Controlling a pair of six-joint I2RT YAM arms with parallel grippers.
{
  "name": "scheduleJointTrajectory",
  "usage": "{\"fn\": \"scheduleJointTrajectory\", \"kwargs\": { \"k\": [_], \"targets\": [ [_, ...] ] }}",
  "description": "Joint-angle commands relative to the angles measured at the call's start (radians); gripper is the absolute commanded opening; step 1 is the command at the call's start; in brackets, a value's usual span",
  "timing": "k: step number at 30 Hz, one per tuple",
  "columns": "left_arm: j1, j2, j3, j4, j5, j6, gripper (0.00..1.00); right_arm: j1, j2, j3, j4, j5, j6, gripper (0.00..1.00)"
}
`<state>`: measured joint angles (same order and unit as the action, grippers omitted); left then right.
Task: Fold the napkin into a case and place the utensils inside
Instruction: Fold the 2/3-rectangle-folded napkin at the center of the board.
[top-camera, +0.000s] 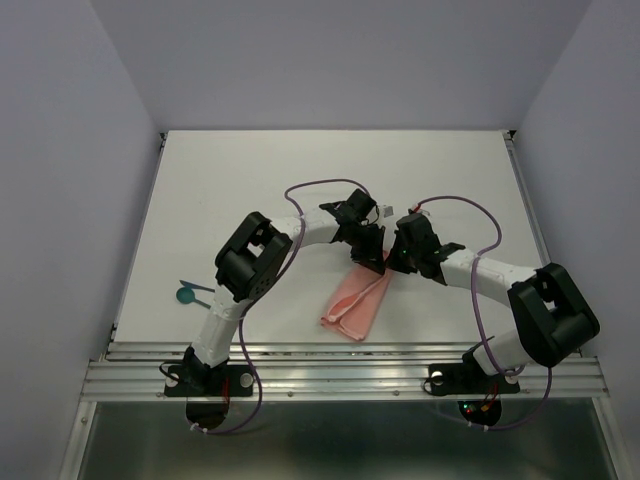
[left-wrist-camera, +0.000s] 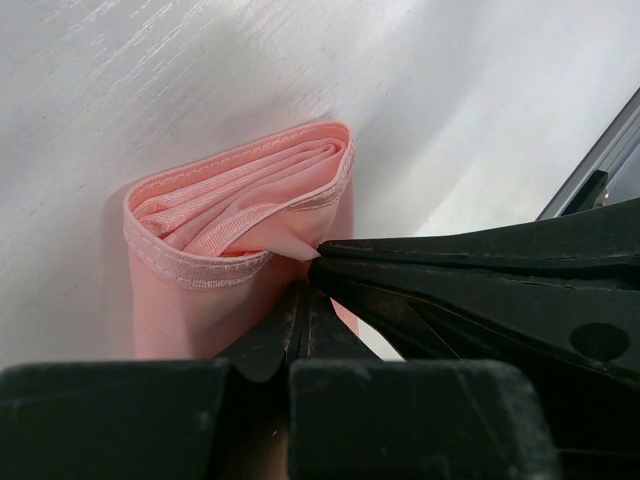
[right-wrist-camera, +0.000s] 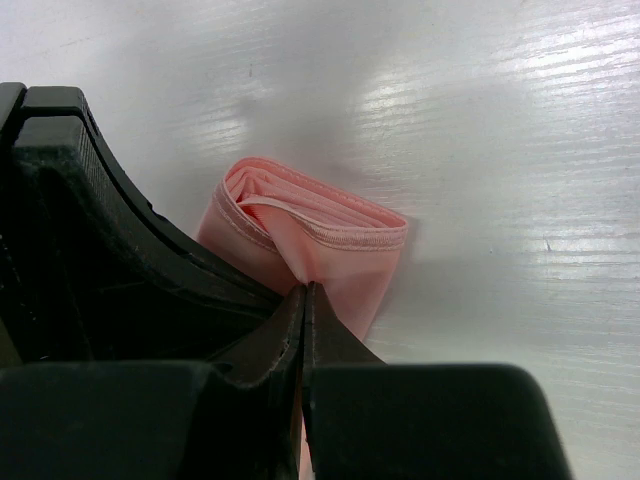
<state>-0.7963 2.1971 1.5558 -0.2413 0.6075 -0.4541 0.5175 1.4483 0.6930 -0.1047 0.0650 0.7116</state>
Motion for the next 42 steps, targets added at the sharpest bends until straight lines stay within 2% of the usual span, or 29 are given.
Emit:
{"fn": "scheduleJointTrajectory", "kwargs": {
  "k": [1,8,17,20,31,37,42],
  "targets": [
    [-0.007,0.001,0.039,0.054,0.026,0.003,0.00,0.010,-0.003,0.036,0.023,-0.024,0.015,0.01],
    [-0.007,-0.033,0.044,0.068,0.032,-0.008,0.00,0.010,0.092,0.014,0.025,0.001,0.054,0.01],
    [-0.004,-0.074,0.053,0.019,0.026,0.002,0.00,0.010,0.136,0.013,-0.013,0.062,0.107,0.01],
    [0.006,-0.115,0.043,-0.019,0.009,0.025,0.04,0.010,0.142,0.019,-0.029,0.093,0.127,0.01],
    [0.061,-0.269,-0.040,-0.142,-0.077,0.124,0.31,0.010,0.205,0.077,-0.038,0.098,0.195,0.01],
    [0.109,-0.296,-0.078,-0.164,-0.127,0.157,0.33,-0.011,0.238,0.125,-0.044,0.121,0.232,0.01],
    [0.221,-0.335,-0.108,-0.161,-0.158,0.172,0.33,-0.085,0.271,0.151,-0.044,0.114,0.275,0.01]
  ]
}}
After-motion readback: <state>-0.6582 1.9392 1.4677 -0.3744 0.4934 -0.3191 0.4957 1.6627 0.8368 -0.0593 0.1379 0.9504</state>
